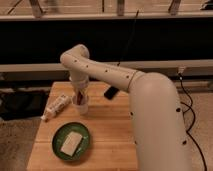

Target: Place the pepper in the ceramic cup

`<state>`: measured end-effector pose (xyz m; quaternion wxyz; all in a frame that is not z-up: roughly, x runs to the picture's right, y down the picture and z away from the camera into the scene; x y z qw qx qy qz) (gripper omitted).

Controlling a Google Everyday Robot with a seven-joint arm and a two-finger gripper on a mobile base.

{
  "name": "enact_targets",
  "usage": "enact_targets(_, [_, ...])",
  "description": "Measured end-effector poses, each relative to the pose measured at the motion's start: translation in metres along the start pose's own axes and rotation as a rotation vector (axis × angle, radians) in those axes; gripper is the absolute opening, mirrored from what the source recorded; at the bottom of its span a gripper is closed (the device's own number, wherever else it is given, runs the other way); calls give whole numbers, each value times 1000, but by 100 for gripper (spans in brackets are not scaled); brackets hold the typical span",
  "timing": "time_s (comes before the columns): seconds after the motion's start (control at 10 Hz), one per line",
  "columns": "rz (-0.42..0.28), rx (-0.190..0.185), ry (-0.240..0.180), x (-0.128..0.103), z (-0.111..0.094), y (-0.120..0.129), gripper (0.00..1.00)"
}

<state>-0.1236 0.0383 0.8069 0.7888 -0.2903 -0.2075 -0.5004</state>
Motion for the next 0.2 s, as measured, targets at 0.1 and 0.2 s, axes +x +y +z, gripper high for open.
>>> enact_targets(0.1, [2, 1, 3, 2, 0, 1, 80])
enact_targets(0.2, [3, 4, 9, 4, -3, 2, 80])
